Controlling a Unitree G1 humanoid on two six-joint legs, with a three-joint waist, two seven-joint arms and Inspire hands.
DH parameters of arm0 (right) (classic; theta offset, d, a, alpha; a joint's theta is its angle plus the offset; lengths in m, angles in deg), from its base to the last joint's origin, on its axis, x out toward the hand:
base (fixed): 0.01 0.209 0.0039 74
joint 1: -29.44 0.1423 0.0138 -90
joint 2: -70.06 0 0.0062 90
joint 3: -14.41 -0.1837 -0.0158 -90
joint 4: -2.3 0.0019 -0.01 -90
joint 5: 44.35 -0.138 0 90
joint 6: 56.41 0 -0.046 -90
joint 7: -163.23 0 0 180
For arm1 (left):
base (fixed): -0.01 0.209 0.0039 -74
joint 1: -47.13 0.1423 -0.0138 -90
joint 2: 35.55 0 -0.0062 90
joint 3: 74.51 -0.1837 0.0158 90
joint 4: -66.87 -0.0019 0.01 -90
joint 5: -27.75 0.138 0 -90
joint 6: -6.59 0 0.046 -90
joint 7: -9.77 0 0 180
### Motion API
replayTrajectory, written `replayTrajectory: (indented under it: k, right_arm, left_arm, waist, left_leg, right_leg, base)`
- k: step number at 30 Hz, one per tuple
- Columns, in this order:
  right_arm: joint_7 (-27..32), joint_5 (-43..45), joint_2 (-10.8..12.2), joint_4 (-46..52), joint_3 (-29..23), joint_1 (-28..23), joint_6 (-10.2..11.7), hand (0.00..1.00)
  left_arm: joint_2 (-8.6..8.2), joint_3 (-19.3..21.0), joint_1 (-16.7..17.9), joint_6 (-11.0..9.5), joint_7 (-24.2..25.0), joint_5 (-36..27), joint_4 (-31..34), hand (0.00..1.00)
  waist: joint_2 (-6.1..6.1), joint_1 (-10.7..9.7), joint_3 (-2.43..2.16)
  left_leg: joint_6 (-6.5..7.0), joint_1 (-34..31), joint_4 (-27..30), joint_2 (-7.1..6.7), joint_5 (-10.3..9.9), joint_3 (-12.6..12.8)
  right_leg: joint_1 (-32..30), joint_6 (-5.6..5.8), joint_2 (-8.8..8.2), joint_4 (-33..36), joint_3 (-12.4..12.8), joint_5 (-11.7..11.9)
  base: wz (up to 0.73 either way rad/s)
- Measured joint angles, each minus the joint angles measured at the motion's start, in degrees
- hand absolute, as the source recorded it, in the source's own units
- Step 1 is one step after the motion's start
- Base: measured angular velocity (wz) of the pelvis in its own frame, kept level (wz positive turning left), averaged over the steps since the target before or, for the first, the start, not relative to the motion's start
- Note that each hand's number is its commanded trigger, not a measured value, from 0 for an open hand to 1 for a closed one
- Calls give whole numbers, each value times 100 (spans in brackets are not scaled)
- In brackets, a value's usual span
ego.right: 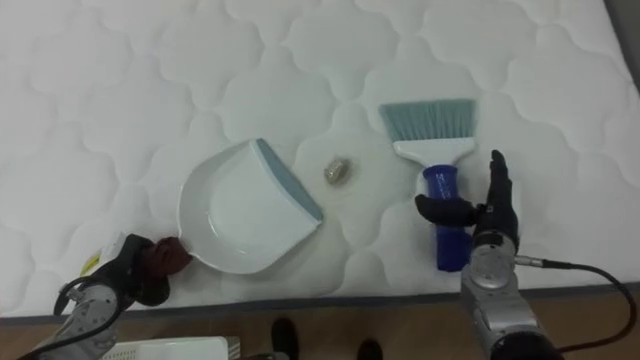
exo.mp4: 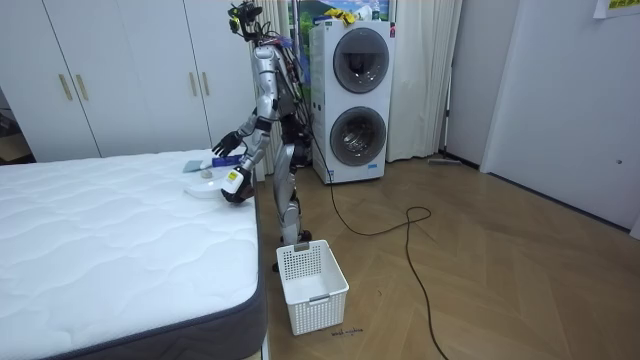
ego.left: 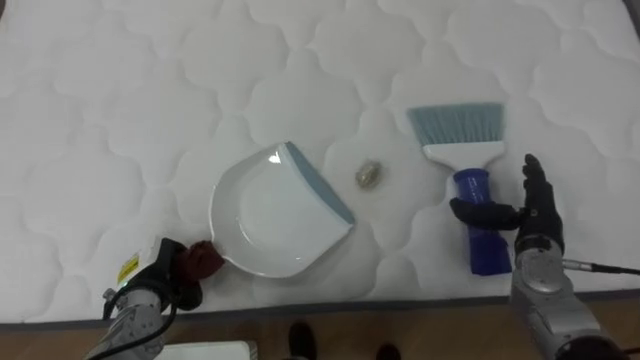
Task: Clean bed
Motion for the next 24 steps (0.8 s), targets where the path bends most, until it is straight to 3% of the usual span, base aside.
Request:
replayTrajectory:
  k: [9,17,24]
  right_arm:
    - [-122,199,126,-280,147,-11,-41,0]
    - [-184,225,124,-287,237,-8,-41,0]
    - [-357,419,117,-718,235,131,-20,0]
  left_arm:
    - [2,-32,1,-12,36,-113,4,100]
    - [10,-32,-10,-17,69,-107,9,100]
    - [8,-30,-54,20,69,14,4,100]
  waist:
    - [44,10,28]
    - [57,40,24]
    - [188,32,20]
  left_leg:
    - [0,-22,8,4,-1,-3]
    - [0,-22,16,7,-1,-3]
    - [-1,-43,25,7,-1,-37]
  right_leg:
    - [-10,0,4,-11,-4,0]
    - [-12,-1,7,-17,-1,0]
    - [-13,-3,10,-11,-46,1]
  base:
    - [0]
    - [0]
    - [1]
